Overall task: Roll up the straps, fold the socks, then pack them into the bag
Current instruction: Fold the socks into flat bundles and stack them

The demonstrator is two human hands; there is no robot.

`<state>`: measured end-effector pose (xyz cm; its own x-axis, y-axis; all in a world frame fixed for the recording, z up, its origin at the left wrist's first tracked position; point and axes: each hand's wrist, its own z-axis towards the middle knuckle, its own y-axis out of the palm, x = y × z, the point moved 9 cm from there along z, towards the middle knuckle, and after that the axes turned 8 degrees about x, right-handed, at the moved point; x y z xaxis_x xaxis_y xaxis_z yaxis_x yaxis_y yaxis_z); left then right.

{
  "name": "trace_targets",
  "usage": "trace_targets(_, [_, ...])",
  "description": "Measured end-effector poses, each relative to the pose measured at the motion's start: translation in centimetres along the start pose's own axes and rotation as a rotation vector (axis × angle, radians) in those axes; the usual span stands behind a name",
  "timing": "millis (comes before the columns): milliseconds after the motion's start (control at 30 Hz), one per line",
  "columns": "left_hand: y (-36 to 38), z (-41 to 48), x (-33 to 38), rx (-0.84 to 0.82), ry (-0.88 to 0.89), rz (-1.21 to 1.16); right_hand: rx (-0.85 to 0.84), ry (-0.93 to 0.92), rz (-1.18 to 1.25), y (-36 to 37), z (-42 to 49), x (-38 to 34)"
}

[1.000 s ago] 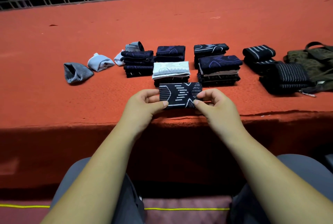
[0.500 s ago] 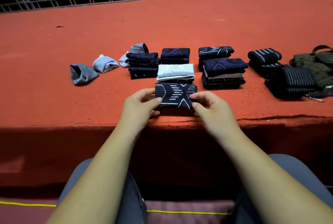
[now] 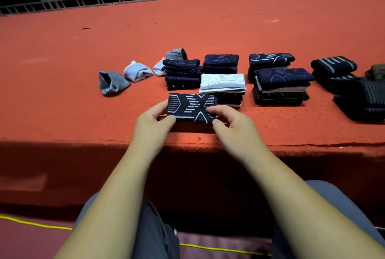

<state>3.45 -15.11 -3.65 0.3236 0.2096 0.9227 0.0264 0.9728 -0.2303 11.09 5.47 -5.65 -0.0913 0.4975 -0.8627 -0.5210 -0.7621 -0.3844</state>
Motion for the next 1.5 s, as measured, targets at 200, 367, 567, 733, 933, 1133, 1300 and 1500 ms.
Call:
trace_targets(200, [-2.8,1.7,-3.2,0.135,-0.073,0.005,-0.079,-0.055,-0.081,3.2,1.2,-1.1])
trace_targets(367, [-4.9,3.7,-4.5,0.273,-0.061,0.142,-0.130,-0.160,-0.171,6.2,2.5,-2.3])
trace_targets(567, [-4.0,6.4,-5.4,0.261,-0.005,0.335,-0.160,-0.200,-0.285,8.6,4.4,-2.3])
trace_targets(733, [-2.7,7.9,-6.2,0.210,0.010,0.387,-0.160,-0.153,-0.413,9.2,5.3,-1.5])
trace_targets(933, [-1.6,8.6,-6.7,0.139,0.035,0.471,-0.175,-0.153,-0.591,9.7,5.6,-1.1])
trace_targets(1133, [-0.4,8.5,-6.9,0.054,0.083,0.586,-0.197,-0.155,-0.686,10.2,5.4,-1.1])
trace_targets(1300, [-0.3,8.4,-6.7,0.051,0.093,0.594,-0.172,-0.190,-0.673,10.0,4.8,-1.6])
trace_targets(1500, [-0.5,8.4,-6.8,0.049,0.072,0.578,-0.199,-0.235,-0.647,10.3,4.7,-1.6])
